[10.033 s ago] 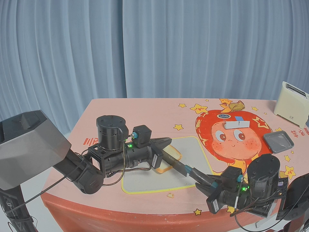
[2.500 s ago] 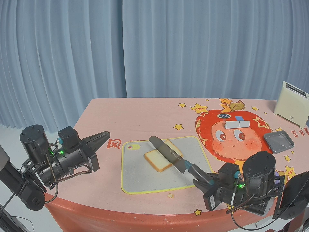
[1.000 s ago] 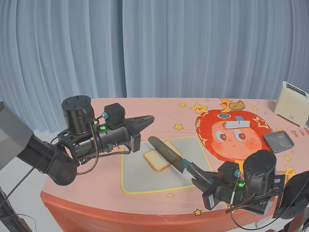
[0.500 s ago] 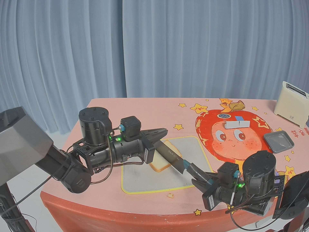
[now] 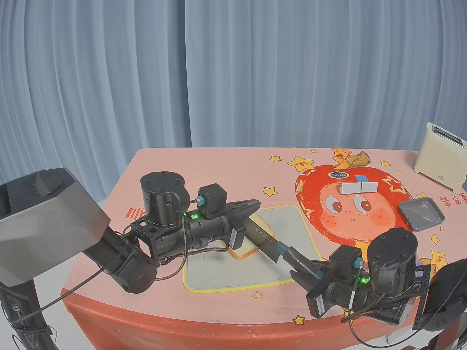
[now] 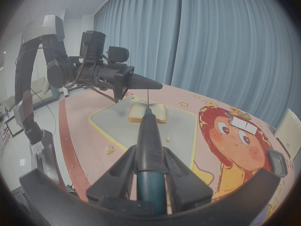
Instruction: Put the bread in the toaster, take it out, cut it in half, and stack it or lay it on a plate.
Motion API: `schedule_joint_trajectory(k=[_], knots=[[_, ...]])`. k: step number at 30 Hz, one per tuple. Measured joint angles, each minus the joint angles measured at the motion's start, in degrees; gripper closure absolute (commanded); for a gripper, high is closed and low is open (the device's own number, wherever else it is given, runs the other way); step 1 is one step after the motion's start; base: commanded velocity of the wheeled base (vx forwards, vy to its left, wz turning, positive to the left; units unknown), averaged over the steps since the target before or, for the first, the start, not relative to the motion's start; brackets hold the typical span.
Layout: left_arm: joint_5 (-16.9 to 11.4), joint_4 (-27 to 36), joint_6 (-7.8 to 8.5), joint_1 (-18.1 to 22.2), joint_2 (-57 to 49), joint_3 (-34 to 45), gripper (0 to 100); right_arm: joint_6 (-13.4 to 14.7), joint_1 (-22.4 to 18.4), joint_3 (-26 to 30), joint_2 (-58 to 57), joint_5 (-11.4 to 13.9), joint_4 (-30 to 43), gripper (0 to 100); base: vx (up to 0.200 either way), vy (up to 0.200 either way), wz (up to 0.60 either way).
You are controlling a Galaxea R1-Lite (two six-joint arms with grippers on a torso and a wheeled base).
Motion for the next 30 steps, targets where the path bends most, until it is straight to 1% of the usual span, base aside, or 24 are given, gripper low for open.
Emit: schedule_joint_trajectory(k=[8, 21, 30], knots=[[0.9, -0.3, -0.09, 0.0, 1.6, 0.4, 100, 0.0, 0.0, -0.1, 0.0, 0.0, 0.0, 100, 0.000, 0.000, 0.00], [1.1, -0.6, -0.22, 0.0, 2.6, 0.9, 100, 0.0, -0.4, -0.5, -0.3, 0.0, 0.1, 100, 0.000, 0.000, 0.00], [1.2, -0.5, -0.50, -0.2, 2.2, 1.3, 100, -0.1, -0.3, 0.4, -0.1, 0.0, 0.1, 100, 0.000, 0.000, 0.00]])
